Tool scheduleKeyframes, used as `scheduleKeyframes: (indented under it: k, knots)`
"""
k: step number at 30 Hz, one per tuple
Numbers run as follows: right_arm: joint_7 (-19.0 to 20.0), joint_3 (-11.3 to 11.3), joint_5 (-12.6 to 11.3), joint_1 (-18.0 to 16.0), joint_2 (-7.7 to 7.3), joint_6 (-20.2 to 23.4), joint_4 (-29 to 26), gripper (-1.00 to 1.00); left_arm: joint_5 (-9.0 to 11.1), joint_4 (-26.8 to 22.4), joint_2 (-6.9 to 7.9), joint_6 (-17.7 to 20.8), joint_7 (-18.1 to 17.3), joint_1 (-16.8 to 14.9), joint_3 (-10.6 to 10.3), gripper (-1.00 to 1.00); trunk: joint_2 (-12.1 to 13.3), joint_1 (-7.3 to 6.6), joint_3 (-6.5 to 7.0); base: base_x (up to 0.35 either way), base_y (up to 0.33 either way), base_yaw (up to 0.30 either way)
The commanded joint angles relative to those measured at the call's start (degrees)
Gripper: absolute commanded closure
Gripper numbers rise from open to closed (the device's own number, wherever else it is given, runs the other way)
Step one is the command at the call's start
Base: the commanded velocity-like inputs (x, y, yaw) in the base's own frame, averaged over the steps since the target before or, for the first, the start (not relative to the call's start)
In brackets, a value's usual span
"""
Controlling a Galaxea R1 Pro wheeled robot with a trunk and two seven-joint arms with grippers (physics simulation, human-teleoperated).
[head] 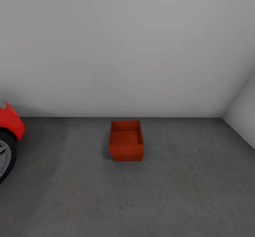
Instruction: Move the two storage containers from the living room to the garage. In the garage, place one container on the floor and stack the other container on top of it (either order is fine).
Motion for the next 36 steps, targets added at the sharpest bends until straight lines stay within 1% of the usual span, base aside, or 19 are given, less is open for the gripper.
scheduleKeyframes:
  k: [1, 36]
  knots:
    - [-0.27, 0.32, 0.17, -0.08, 0.01, -0.26, 0.19, -1.0, 0.49, 0.03, 0.01, -0.14, 0.12, -0.03, -0.49, -1.0, -0.05, 0.01, 0.03, 0.0, 0.0, 0.0]
    - [-0.27, 0.31, 0.17, -0.08, 0.01, -0.26, 0.19, -1.0, 0.53, 0.03, 0.02, -0.15, 0.12, -0.03, -0.49, -1.0, -0.05, 0.01, 3.27, 0.0, 0.0, 0.0]
